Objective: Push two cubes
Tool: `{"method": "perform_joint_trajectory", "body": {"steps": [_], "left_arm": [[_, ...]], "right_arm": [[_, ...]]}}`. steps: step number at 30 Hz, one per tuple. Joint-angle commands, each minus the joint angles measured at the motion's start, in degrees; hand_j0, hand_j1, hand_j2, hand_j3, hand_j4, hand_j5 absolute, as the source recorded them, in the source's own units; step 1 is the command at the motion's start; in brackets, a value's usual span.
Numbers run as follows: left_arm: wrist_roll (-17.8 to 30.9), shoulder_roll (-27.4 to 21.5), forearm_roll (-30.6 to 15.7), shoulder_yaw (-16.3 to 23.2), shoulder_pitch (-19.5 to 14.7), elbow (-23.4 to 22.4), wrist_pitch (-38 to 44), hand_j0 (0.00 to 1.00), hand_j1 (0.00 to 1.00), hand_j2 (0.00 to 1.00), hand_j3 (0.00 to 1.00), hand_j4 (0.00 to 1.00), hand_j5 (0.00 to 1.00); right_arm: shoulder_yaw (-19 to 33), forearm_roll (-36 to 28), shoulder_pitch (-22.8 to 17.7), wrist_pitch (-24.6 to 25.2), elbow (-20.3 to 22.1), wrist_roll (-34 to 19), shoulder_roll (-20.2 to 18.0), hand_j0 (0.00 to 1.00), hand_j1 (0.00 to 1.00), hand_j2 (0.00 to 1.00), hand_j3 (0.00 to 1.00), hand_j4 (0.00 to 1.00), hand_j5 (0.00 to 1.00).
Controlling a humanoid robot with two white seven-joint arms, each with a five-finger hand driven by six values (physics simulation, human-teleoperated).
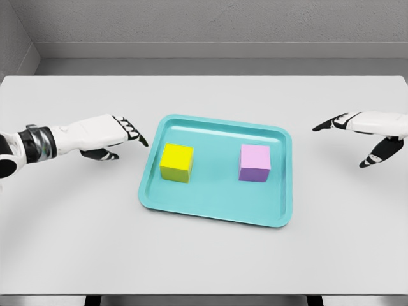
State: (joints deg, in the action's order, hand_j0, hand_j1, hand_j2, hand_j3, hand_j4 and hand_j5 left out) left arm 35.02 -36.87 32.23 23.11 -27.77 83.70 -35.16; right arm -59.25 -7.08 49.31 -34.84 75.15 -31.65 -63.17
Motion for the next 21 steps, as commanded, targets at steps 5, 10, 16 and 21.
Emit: {"method": "perform_joint_trajectory", "body": {"steps": [5,10,16,21], "left_arm": [[-0.02,-1.98,-1.65,-0.17,0.00,1.29,0.16,0.75,0.75,0.75,0.75,0.75,0.75],[-0.02,-4.53,-3.32,0.00,1.58,5.94,0.16,0.71,0.71,0.71,0.71,0.71,0.71],[-0.02,-3.92,-3.23,0.18,1.76,6.03,0.16,0.59,0.59,0.59,0.59,0.59,0.59],[-0.02,-3.56,-3.32,1.76,1.76,6.91,0.16,0.60,0.60,0.60,0.60,0.60,0.60]], "right_arm": [[-0.34,-0.30,0.44,0.12,0.44,-0.08,-0.38,1.00,1.00,1.00,1.00,1.00,1.00],[-0.43,-0.22,0.70,0.47,-0.09,0.62,0.50,1.00,1.00,1.00,1.00,1.00,1.00],[-0.43,7.95,1.76,5.39,0.26,0.10,2.96,0.56,0.56,0.56,0.56,0.56,0.56],[-0.51,8.66,2.20,4.86,5.27,-3.07,3.31,0.20,0.20,0.20,0.20,0.20,0.20]]}}
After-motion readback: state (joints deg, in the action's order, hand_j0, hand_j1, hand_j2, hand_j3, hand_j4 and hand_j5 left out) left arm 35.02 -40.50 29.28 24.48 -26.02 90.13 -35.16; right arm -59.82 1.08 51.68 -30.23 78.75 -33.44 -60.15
